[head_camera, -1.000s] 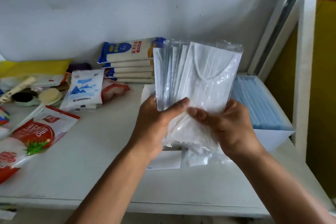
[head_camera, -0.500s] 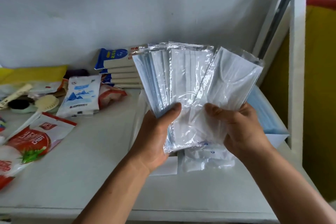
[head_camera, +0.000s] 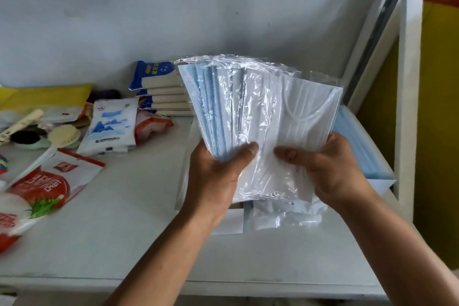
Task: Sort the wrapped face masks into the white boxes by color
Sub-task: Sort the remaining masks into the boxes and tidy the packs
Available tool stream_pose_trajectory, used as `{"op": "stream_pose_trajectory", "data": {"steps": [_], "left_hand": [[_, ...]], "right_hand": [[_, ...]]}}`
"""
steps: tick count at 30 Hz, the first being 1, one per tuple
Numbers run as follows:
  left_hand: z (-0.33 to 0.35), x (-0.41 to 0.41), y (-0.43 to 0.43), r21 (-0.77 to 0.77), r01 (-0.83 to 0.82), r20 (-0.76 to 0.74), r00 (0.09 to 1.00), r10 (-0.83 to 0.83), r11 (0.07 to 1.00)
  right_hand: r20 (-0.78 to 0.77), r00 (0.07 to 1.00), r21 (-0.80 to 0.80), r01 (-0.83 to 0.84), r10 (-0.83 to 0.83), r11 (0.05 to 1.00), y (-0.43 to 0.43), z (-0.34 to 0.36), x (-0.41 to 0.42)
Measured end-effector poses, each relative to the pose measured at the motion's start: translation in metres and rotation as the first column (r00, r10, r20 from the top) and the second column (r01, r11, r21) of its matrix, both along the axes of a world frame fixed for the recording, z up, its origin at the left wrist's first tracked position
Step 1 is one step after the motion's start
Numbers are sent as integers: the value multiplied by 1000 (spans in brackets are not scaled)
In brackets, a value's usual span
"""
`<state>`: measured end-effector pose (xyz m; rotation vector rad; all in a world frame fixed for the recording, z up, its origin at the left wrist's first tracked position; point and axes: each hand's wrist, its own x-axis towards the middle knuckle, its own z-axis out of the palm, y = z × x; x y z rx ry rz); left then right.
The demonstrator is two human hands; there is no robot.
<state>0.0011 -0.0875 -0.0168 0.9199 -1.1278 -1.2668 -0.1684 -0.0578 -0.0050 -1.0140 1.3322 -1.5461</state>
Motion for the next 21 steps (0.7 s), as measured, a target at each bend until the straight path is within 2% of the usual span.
{"op": "stream_pose_trajectory", "data": {"steps": [5, 9, 15, 21], "left_hand": [[8, 0, -1, 116, 0, -91, 996, 11, 993], [9, -2, -1, 137, -78, -133, 986, 96, 988], [10, 1, -2, 151, -96, -153, 981, 119, 984], [9, 0, -1, 85, -90, -128, 987, 101, 992]], "right_hand": [[238, 969, 23, 61, -65, 998, -3, 1, 0], [345, 930, 87, 100, -124, 991, -4, 6, 0], [293, 939, 94, 156, -177, 983, -6, 4, -4], [256, 967, 18, -6, 1, 1000, -1, 6, 6]]}}
